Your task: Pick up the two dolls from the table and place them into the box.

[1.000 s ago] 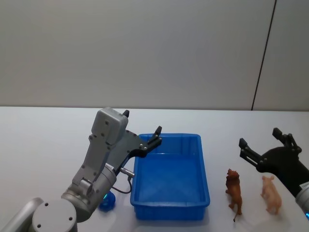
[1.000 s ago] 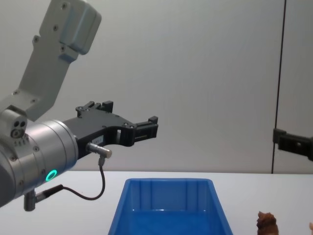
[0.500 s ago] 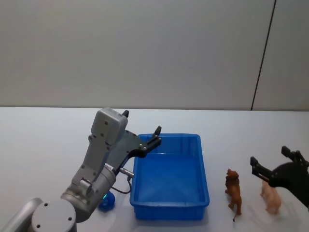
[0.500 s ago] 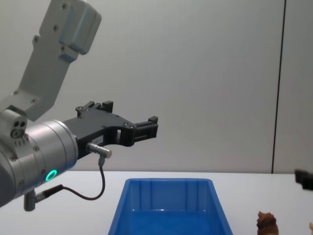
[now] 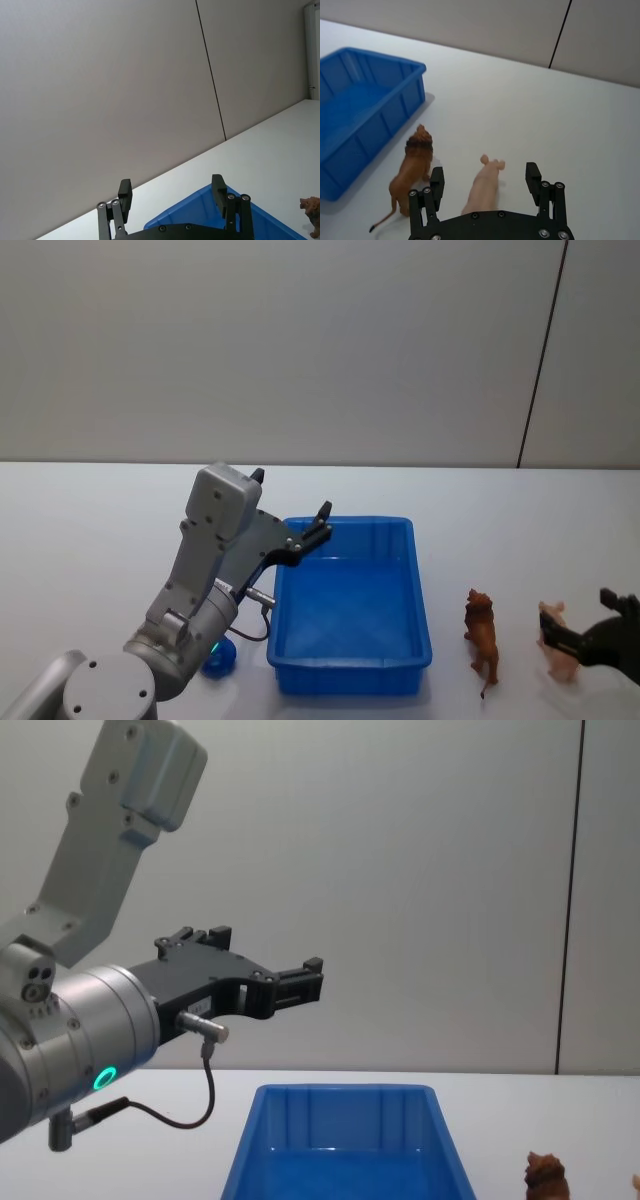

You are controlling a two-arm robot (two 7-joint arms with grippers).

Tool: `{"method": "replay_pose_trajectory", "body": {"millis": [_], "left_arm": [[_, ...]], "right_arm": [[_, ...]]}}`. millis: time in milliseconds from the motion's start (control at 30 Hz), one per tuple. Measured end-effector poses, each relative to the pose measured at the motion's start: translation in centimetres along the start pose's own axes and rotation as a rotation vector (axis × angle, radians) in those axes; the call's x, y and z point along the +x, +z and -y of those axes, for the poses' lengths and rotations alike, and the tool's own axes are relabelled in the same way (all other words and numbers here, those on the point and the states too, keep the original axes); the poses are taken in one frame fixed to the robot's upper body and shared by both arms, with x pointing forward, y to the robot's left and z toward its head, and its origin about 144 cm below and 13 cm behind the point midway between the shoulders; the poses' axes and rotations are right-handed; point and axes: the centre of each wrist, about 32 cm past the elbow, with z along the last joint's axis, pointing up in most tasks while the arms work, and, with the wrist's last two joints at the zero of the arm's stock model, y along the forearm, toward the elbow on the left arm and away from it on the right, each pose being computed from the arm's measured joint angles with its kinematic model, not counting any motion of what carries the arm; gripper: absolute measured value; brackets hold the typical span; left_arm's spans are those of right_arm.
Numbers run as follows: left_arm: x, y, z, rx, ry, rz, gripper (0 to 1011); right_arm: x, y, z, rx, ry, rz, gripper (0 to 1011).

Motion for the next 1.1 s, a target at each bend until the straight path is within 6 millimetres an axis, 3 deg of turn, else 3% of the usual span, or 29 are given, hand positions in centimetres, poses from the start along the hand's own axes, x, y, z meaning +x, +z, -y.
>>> {"method": "replay_pose_trajectory", "body": {"millis": [733,1000,1100], "left_arm": [[0.0,0.0,0.0,0.000,0.000,0.000,1001],[0.0,0.0,0.0,0.000,0.000,0.000,1001],[0.0,0.0,0.0,0.000,0.000,0.000,1001]], "right_arm": [[0.5,-2.2,-1.4,-0.146,0.031,-0.014,993],[0.4,-2.4,-1.8,-0.165,0.051,-0.033,821],[0.3,-2.5,-2.0,-0.170,0.058,-0.041,708]]}}
